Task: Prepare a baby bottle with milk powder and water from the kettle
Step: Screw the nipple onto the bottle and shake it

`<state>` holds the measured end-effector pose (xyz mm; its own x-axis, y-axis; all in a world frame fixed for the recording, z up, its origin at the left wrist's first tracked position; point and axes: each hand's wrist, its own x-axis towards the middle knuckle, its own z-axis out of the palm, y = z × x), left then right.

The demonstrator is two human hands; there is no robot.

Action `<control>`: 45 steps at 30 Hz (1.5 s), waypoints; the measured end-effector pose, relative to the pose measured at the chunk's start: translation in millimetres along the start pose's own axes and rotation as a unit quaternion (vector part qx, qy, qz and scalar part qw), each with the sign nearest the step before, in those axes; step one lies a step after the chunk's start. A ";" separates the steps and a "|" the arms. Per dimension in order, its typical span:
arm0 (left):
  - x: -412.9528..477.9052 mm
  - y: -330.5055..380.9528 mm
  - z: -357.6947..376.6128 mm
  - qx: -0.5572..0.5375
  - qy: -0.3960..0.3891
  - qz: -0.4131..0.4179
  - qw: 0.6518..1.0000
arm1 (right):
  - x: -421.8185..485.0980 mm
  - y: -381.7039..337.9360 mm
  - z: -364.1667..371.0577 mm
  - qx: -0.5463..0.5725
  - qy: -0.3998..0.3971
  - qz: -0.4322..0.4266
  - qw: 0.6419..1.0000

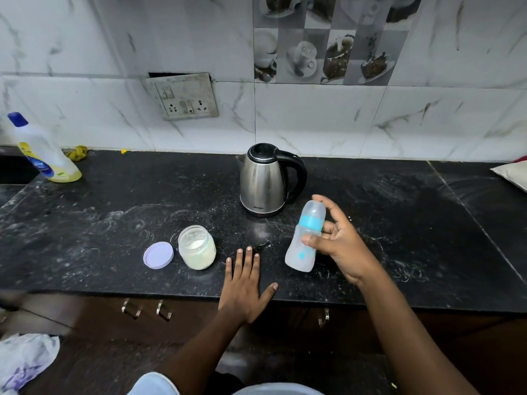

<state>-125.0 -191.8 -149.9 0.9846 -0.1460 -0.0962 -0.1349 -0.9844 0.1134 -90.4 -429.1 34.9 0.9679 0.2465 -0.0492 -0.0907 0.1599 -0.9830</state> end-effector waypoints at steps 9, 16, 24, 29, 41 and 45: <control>-0.1 -0.2 -0.1 -0.003 -0.008 -0.001 1.000 | -4.7 2.3 5.3 -0.004 -0.030 0.003 1.000; -0.5 -0.9 -0.8 -0.015 -0.013 0.000 1.000 | 6.3 1.9 2.3 0.060 0.115 -0.046 0.990; -1.3 -1.1 -1.8 -0.008 -0.012 0.002 1.000 | 5.0 -0.1 -0.7 0.058 0.083 -0.045 0.994; -0.3 -1.1 -0.3 -0.008 -0.010 0.001 1.000 | 1.9 3.1 2.3 0.021 0.032 -0.024 0.999; 0.2 -1.0 1.7 -0.013 0.000 -0.002 1.000 | -0.1 -2.2 3.8 0.041 0.038 -0.035 0.998; 0.8 -1.5 4.0 -0.007 0.000 -0.003 1.000 | -0.1 1.5 3.4 0.055 0.090 -0.037 0.994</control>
<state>-124.5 -190.8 -154.2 0.9852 -0.1409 -0.0977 -0.1280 -0.9836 0.1268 -91.5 -425.6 34.1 0.9982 0.0573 -0.0190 -0.0342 0.2772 -0.9602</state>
